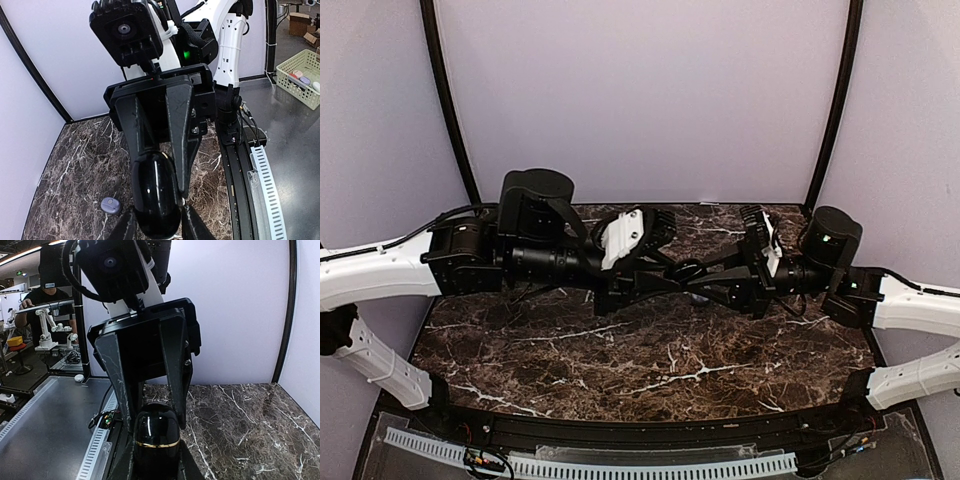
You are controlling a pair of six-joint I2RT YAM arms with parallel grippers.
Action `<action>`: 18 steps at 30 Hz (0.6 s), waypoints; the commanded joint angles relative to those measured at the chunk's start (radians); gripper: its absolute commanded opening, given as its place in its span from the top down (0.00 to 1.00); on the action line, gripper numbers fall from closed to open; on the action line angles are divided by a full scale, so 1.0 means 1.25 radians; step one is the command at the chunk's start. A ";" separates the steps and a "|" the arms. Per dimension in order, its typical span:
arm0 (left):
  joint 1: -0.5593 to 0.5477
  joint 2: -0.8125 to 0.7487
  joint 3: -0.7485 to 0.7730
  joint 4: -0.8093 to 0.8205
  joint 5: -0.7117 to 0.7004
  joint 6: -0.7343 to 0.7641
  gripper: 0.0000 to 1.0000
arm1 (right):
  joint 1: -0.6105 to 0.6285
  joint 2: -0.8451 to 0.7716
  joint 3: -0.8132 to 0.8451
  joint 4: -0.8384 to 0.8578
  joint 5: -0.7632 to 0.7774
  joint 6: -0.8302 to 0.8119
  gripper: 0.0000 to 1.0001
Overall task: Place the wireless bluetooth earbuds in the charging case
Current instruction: Pass from the right arm to the left
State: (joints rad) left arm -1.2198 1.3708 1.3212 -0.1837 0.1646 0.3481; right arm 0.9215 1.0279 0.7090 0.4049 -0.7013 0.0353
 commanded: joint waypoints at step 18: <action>0.056 0.006 -0.017 0.050 0.111 -0.103 0.95 | -0.004 -0.014 0.008 0.027 0.058 0.012 0.63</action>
State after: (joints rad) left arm -1.1816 1.4010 1.3235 -0.1566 0.2565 0.2508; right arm 0.9169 1.0290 0.7090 0.3965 -0.6830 0.0093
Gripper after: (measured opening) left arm 0.246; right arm 0.187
